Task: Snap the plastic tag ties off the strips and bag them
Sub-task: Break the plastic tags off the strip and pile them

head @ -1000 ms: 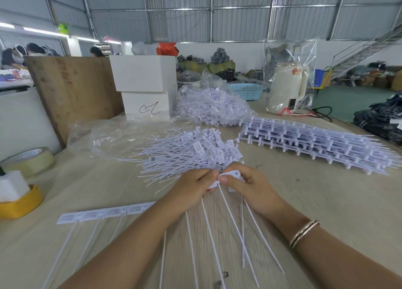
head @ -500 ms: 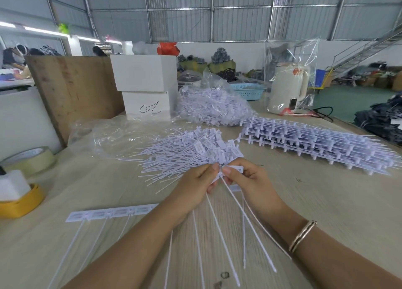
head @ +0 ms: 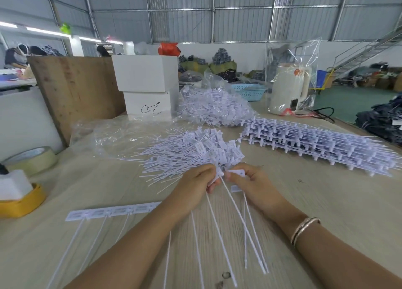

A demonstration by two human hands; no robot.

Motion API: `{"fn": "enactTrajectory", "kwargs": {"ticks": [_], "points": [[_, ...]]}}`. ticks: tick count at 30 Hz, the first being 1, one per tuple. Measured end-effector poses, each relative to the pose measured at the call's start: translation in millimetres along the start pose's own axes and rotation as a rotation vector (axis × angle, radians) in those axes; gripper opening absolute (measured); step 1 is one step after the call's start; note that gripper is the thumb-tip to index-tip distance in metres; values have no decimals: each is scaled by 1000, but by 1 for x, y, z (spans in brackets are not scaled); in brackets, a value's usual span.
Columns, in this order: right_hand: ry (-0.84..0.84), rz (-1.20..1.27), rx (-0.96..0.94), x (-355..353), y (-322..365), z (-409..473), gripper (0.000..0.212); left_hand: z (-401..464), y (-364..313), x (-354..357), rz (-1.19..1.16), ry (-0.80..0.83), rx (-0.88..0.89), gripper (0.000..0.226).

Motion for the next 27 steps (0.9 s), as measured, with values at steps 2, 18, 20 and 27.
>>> {"fn": "enactTrajectory", "kwargs": {"ticks": [2,18,20,27], "points": [[-50,-323,-16,-4,-1,2,24,-3,-2,5,153,33,22,26],[-69,-416,-144,6,26,-6,19,-8,-7,17,513,41,171,22],[36,-380,-107,17,25,-8,26,-8,-12,18,470,25,202,28],[155,-149,-62,24,18,-9,27,-6,-11,14,432,49,185,21]]}}
Point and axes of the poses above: each hand's wrist, its own z-axis towards the middle knuckle, its own x-axis out of the palm, y = z × x, the point moved 10 cm from there along z, towards the middle knuckle
